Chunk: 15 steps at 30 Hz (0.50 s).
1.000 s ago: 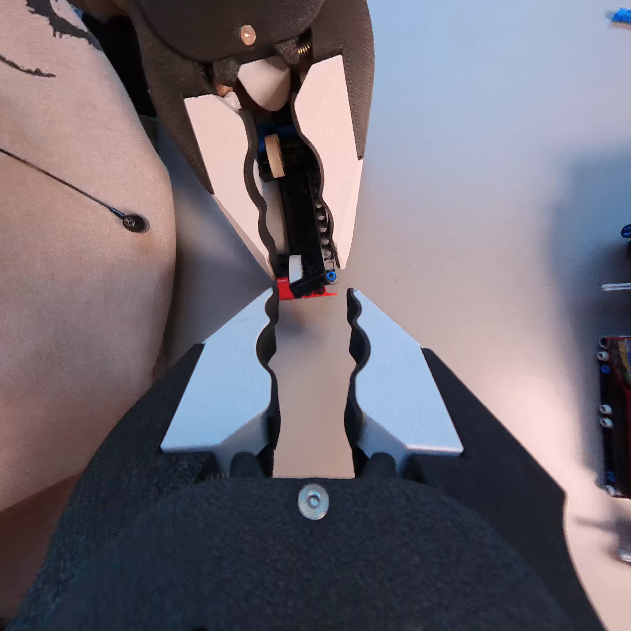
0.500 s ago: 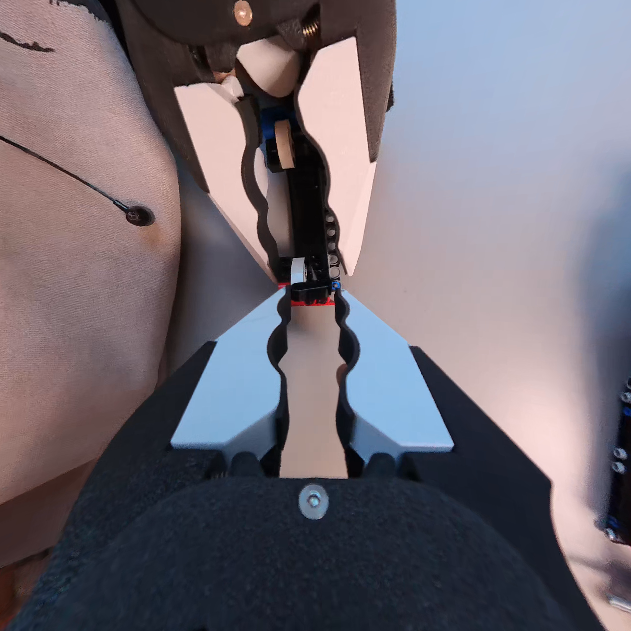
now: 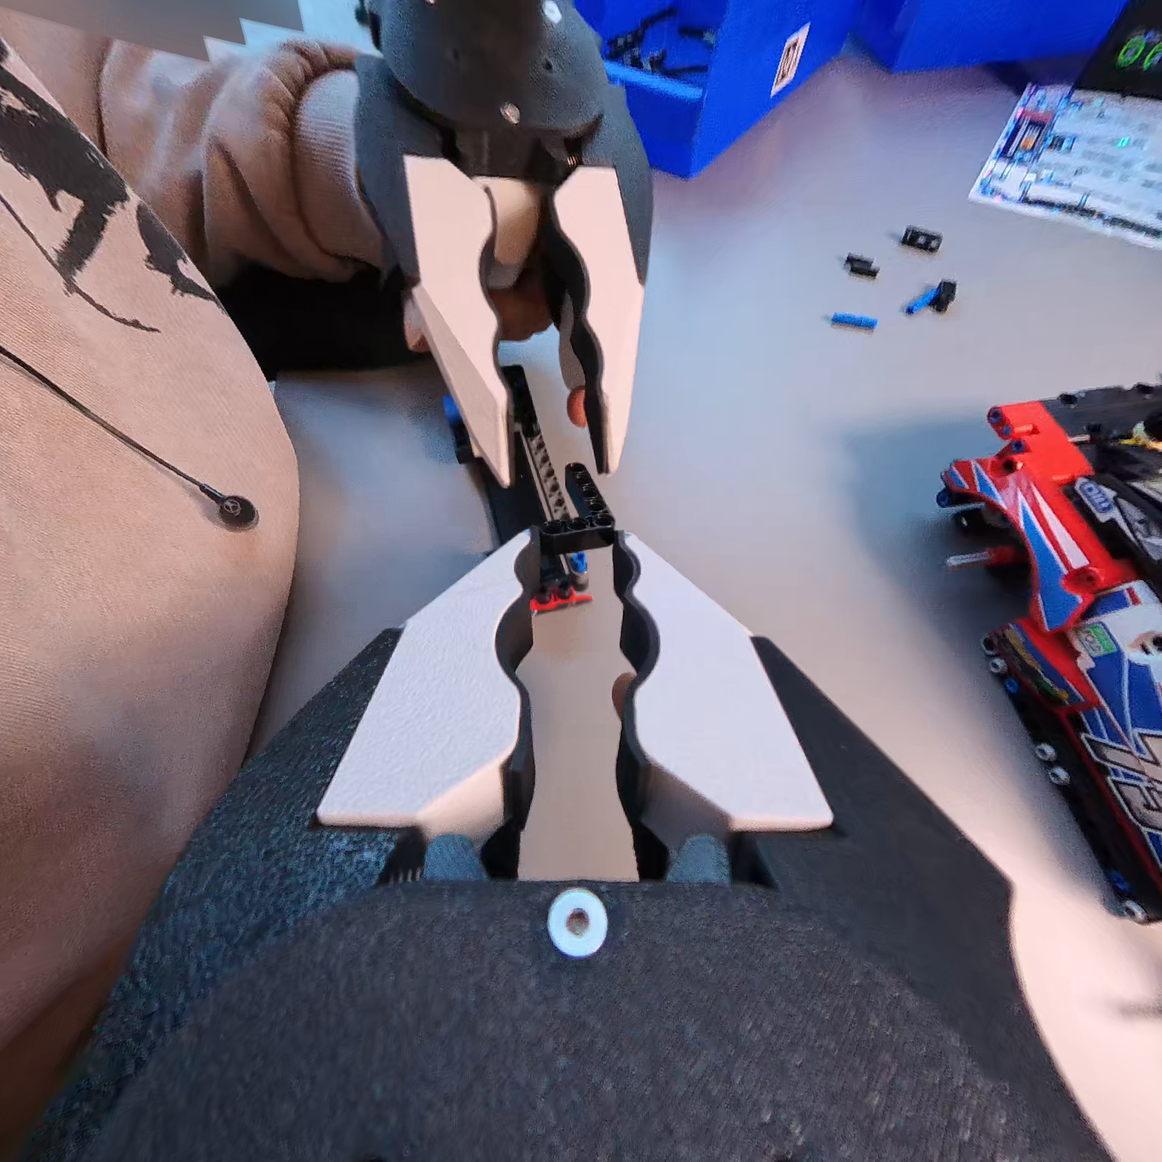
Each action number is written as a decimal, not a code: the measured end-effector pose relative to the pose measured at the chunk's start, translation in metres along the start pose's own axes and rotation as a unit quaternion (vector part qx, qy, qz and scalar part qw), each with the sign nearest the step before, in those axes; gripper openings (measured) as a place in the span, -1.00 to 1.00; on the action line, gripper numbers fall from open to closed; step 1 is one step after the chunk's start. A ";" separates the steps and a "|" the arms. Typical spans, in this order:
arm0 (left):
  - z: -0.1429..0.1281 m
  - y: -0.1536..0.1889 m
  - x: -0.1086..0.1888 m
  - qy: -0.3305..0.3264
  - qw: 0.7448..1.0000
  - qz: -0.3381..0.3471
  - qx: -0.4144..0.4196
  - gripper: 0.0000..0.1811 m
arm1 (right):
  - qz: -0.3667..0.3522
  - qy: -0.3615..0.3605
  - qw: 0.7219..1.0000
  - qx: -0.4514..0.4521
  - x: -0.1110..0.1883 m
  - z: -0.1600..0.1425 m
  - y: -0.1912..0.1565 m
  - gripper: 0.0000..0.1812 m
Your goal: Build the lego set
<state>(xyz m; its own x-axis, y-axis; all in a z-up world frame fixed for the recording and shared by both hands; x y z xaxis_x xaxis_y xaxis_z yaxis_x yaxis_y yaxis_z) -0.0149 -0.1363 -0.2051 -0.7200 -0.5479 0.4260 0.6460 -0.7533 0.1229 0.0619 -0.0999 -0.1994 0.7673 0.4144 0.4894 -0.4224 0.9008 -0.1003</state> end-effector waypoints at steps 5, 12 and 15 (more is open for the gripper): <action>0.004 0.000 -0.003 0.009 1.000 0.009 -0.013 -0.95 | -0.009 0.017 0.999 0.043 -0.002 0.003 -0.005 -0.78; -0.007 0.003 -0.012 -0.057 0.993 0.032 -0.095 -0.95 | 0.008 -0.079 0.993 0.085 -0.005 -0.006 -0.009 -0.68; -0.006 0.005 -0.014 -0.078 0.990 0.034 -0.113 -0.95 | 0.016 -0.122 0.987 0.106 -0.006 -0.004 -0.007 -0.68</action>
<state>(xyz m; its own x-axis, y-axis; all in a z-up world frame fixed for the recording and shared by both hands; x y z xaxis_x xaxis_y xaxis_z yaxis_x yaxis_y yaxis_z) -0.0032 -0.1342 -0.2161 -0.6183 -0.5501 0.5614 0.6055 -0.7888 -0.1061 0.0624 -0.1086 -0.2048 0.6242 0.3748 0.6855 -0.5550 0.8303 0.0514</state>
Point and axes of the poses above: each gripper's, where its closed fingertips meet, x back along the fingers, z out of its top, y = z × x across the jaws, the point moved 4 cm from there along x, back along the fingers, and after that the axes turned 10 degrees about z, right-handed, at the moved point
